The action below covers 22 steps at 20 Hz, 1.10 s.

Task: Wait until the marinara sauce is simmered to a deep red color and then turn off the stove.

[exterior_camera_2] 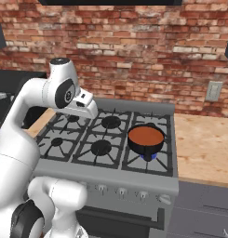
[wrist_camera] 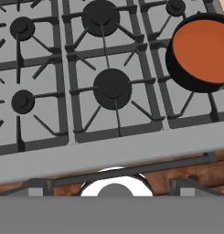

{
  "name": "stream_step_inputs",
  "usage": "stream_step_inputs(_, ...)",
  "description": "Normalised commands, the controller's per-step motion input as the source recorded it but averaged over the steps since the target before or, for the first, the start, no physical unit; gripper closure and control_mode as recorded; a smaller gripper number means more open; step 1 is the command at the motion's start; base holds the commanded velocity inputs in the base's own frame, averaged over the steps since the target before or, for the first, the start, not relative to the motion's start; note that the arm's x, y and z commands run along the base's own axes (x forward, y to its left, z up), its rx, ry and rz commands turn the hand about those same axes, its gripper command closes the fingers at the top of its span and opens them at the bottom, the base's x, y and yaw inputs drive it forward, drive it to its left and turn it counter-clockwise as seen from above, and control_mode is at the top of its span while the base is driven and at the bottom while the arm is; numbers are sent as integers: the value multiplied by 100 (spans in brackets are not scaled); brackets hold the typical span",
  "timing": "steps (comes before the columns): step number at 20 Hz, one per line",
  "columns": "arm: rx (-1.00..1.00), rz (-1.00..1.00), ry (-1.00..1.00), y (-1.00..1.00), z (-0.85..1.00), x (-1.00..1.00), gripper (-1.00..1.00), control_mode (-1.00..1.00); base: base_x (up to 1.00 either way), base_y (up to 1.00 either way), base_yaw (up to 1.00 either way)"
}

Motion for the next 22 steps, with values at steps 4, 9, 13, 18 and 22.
stream_step_inputs(4,0,0,0,0,0,0,-100,-100,0,0,0)
stream_step_inputs(9,0,0,0,0,0,0,-100,-100,0,0,0)
stream_step_inputs(13,0,0,0,0,0,0,-100,-100,0,0,0)
stream_step_inputs(18,0,0,0,0,0,0,-100,-100,0,0,0)
stream_step_inputs(22,0,0,0,0,0,0,-100,-100,0,0,0)
